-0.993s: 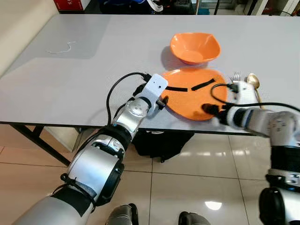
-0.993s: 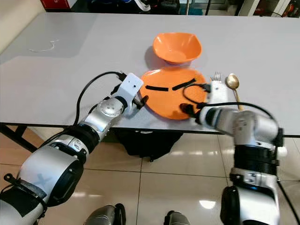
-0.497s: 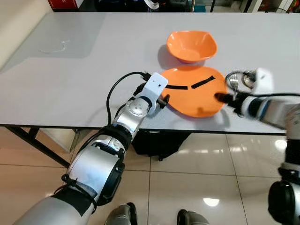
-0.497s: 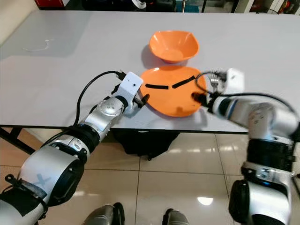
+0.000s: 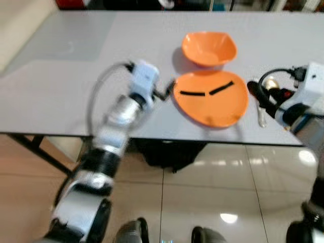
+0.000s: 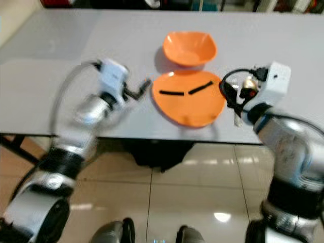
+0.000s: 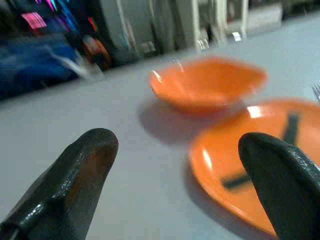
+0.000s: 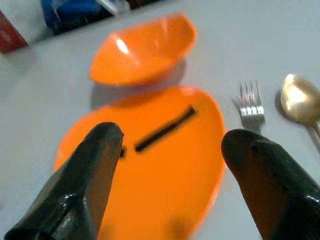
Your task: Setting the table
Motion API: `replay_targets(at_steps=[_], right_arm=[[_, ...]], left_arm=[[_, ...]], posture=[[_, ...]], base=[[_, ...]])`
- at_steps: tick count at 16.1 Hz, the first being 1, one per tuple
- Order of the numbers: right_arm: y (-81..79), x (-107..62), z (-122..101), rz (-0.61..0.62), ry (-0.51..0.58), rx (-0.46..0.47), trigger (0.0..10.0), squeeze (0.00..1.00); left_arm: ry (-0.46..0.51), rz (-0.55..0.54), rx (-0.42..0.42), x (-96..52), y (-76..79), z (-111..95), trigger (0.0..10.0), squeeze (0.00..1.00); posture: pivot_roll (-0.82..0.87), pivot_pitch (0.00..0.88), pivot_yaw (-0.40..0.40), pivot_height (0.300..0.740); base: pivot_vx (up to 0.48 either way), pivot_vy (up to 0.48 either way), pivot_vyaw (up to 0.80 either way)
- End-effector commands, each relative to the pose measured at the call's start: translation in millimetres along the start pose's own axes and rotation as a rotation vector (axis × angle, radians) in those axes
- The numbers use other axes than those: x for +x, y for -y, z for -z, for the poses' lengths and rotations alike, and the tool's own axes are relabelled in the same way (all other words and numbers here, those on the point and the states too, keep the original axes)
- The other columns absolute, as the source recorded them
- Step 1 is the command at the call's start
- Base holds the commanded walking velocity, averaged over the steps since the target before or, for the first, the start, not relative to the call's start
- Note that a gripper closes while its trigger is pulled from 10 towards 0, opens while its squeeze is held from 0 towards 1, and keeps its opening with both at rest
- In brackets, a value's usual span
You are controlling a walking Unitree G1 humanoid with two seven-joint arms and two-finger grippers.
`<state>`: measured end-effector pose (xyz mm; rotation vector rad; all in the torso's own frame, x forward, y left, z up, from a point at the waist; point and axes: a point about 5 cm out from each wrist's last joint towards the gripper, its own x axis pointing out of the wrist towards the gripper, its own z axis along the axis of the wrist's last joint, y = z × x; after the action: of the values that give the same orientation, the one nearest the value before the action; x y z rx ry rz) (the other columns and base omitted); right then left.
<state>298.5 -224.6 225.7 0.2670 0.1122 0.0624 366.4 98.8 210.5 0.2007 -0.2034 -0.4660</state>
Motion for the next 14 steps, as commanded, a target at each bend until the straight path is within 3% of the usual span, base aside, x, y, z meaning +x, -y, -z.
replay_targets(at_steps=[1, 4, 6, 7, 9, 11, 14], right_arm=[[-5.7, -5.8, 0.6, 0.057, 0.083, -0.118, 10.0, 0.0], [-12.5, -9.6, 21.7, 0.097, 0.098, -0.165, 10.0, 0.0], [-22.1, -15.2, 41.6, 0.085, 0.111, -0.175, 10.0, 0.0], [-23.8, -16.6, 44.2, 0.099, 0.135, -0.166, 10.0, 0.0], [-20.6, -16.4, 42.8, 0.144, 0.16, -0.219, 10.0, 0.0], [-18.0, -15.8, 43.5, 0.161, 0.177, -0.165, 10.0, 0.0], [-22.5, -15.2, 44.3, 0.124, 0.193, -0.184, 10.0, 0.0]], left_arm=[[0.018, -0.022, 0.023, -11.7, -3.6, -7.4, 10.0, 0.0], [0.021, -0.105, 0.008, -37.0, -1.1, -0.3, 10.0, 0.0], [-0.046, -0.121, 0.031, -54.2, 7.4, 8.6, 10.0, 0.0], [-0.086, -0.127, 0.102, -57.6, 8.4, 10.9, 10.0, 0.0], [-0.082, -0.121, 0.057, -58.2, 12.7, 7.6, 10.0, 0.0], [-0.082, -0.11, 0.056, -58.0, 15.2, 5.7, 10.0, 0.0], [-0.088, -0.096, 0.051, -57.3, 19.0, 3.3, 10.0, 0.0]], posture=[[-0.02, 0.058, 0.036, 0.74], [-0.02, 0.043, 0.039, 0.74], [-0.02, 0.032, 0.045, 0.74], [-0.02, 0.03, 0.047, 0.74], [-0.03, 0.024, 0.049, 0.74], [-0.04, 0.019, 0.058, 0.74], [-0.04, 0.011, 0.064, 0.74]], base=[[0.0, 0.0, 0.0], [0.0, 0.0, 0.0], [0.0, 0.0, 0.0], [0.0, 0.0, 0.0], [0.294, 0.0, 0.0], [0.382, 0.0, 0.0], [0.386, 0.0, -0.8]])
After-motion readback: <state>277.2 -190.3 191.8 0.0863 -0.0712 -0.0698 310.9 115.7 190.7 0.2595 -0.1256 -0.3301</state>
